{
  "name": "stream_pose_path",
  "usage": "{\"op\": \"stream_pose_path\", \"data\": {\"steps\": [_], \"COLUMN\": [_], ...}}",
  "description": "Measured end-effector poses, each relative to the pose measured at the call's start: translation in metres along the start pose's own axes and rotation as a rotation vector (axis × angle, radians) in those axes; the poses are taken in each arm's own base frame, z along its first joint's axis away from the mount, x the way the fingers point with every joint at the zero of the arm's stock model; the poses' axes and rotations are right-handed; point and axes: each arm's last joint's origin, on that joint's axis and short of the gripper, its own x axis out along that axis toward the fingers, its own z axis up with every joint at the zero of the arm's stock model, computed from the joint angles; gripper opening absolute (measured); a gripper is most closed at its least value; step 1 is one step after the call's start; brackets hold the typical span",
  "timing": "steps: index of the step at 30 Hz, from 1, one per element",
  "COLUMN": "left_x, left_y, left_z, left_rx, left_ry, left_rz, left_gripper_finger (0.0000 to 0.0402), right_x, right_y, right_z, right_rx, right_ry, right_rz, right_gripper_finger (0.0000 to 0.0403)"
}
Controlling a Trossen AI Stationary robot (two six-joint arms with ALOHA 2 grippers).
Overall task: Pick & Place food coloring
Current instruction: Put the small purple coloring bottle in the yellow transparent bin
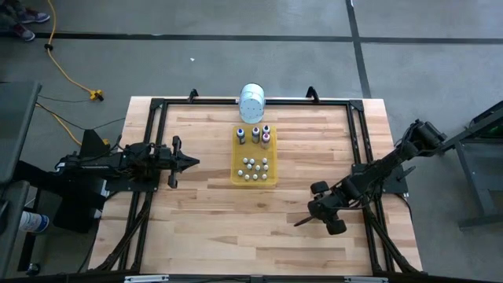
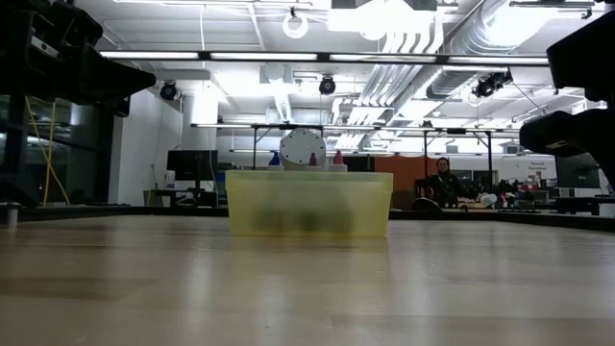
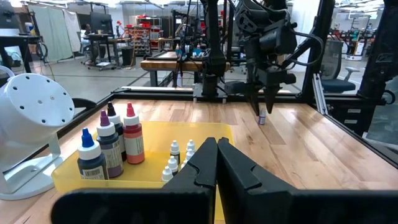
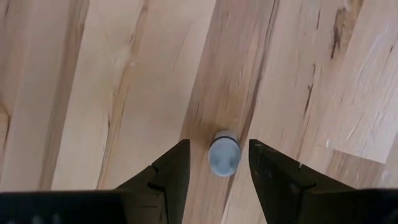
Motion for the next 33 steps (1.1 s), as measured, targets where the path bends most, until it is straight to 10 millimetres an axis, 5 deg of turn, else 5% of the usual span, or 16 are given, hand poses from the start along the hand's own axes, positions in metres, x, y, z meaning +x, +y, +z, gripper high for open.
{"op": "stream_pose_path", "data": {"steps": [9,25,33], "left_x": [0.0000,0.0000,0.0000], "left_y": [0.0000,0.0000,0.0000], "left_z": [0.0000,0.0000,0.0000], "left_rx": [0.000,0.000,0.000], "left_ry": [0.000,0.000,0.000], "left_rz": [0.000,0.000,0.000], "left_gripper_finger": [0.0000,0.0000,0.0000], "right_x": [-0.0001,-0.0004,-0.0071], "right_y": [-0.0005,-0.0006,0.0021], "right_z": [-0.0001,-0.0007,0.0056], "right_rx": [0.000,0.000,0.002], "right_ry": [-0.002,0.006,0.013], "right_rz": [-0.016,-0.018,0.001], "right_gripper_finger": [0.0149,0.0063,0.0058]}}
